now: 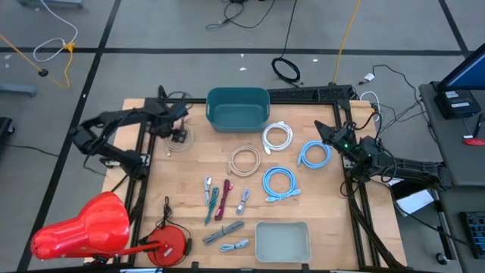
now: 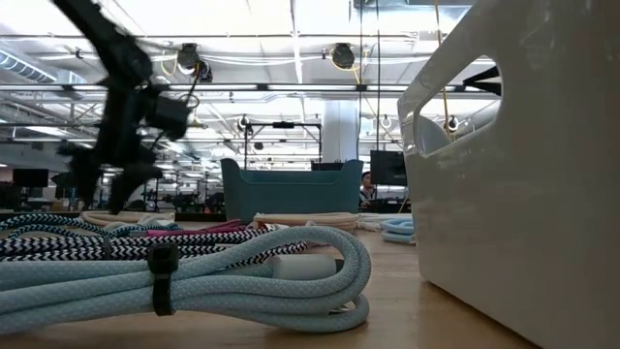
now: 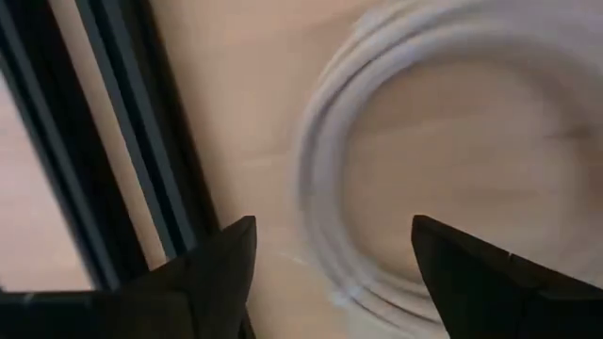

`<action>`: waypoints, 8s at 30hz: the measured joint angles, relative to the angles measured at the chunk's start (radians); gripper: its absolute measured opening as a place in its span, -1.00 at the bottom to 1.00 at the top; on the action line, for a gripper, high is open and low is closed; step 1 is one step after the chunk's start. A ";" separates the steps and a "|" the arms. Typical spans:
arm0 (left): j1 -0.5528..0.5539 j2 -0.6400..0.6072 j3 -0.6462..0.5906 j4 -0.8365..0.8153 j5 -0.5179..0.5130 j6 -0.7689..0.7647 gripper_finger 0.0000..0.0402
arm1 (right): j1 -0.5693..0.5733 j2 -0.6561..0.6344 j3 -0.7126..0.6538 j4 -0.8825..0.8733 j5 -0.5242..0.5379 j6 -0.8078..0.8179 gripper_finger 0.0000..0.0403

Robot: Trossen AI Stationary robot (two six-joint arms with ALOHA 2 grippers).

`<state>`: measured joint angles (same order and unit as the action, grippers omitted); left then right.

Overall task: Pick & Place USB Port
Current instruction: Put the left light brown HDMI cable into the blue bin, then put the white charger cable into the gray bin

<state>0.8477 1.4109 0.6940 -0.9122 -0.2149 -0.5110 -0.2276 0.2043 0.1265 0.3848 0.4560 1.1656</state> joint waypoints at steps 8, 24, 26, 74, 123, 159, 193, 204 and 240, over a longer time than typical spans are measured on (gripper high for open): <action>0.070 -0.080 -0.142 0.194 0.062 0.061 0.23 | 0.000 0.003 0.000 -0.001 -0.015 0.001 -1.00; 0.068 -0.074 -0.134 0.302 0.108 -0.034 -0.26 | 0.000 0.019 0.000 0.011 -0.016 0.001 -1.00; 0.067 -0.063 -0.130 0.296 0.116 -0.046 -0.40 | 0.000 0.019 0.000 0.017 -0.017 0.001 -1.00; -0.245 0.513 1.061 0.039 0.158 0.296 -0.85 | 0.000 0.110 0.000 0.079 -0.066 0.000 -1.00; -0.211 0.546 1.059 0.053 0.127 0.456 -0.04 | 0.000 0.111 0.000 0.079 -0.092 -0.008 -1.00; -1.134 0.258 1.059 -0.377 -0.089 -0.901 -0.03 | 0.000 0.111 0.000 0.114 -0.331 0.100 -1.00; -1.218 0.457 0.693 -0.305 0.247 -1.096 -0.03 | 0.024 0.197 0.157 0.600 -0.740 -0.158 -0.27; -1.180 0.453 0.504 0.000 0.229 -1.093 -0.03 | 0.046 0.546 0.238 0.392 -0.747 -0.155 0.12; -1.141 0.231 0.475 -0.004 0.091 -1.010 -0.96 | 0.046 0.619 0.238 0.511 -0.756 -0.055 0.05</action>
<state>-0.2936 1.6418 1.1687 -0.9159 -0.1240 -1.5210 -0.1814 0.8234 0.3645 0.8962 -0.2996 1.1108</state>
